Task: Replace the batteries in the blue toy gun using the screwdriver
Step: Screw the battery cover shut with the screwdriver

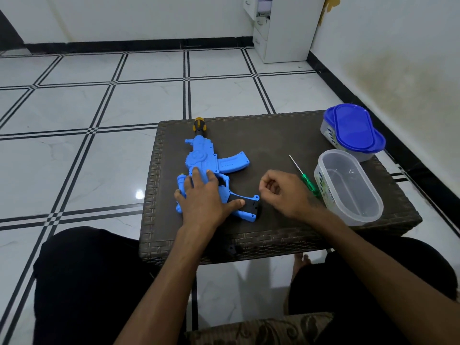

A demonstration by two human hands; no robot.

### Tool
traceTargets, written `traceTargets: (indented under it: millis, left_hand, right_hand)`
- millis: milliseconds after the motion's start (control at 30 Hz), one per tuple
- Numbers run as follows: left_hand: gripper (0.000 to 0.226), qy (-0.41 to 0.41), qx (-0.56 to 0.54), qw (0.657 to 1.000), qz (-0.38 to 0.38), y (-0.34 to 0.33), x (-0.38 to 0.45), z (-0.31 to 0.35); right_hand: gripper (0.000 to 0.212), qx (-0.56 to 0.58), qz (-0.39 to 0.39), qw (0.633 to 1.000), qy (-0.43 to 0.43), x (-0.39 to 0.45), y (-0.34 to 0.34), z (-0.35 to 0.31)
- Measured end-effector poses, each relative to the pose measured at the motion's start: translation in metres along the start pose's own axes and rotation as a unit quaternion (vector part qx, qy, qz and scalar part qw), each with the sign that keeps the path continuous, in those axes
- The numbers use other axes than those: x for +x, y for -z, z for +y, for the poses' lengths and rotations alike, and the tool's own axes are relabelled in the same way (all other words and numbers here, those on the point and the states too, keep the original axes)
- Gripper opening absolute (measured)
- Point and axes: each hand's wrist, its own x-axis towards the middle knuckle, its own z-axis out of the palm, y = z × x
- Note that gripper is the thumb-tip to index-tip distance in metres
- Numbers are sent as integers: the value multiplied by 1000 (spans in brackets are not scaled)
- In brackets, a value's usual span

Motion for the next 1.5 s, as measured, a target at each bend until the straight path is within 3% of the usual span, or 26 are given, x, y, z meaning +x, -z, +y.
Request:
traceTargets:
  millis: [167, 567, 1067, 1500]
  left_hand:
    - [107, -1, 2, 1000, 3, -1, 1, 0]
    - [107, -1, 7, 1000, 3, -2, 1, 0]
    - [107, 0, 11, 1000, -2, -2, 2, 0]
    - [106, 0, 11, 1000, 1, -2, 2, 0]
  right_hand:
    - [7, 108, 29, 993, 33, -26, -16, -10]
    - [7, 109, 69, 991, 30, -31, -32, -4]
    - [8, 190, 64, 980, 7, -36, -35, -2]
    - [8, 158, 78, 984, -22, -29, -22, 5]
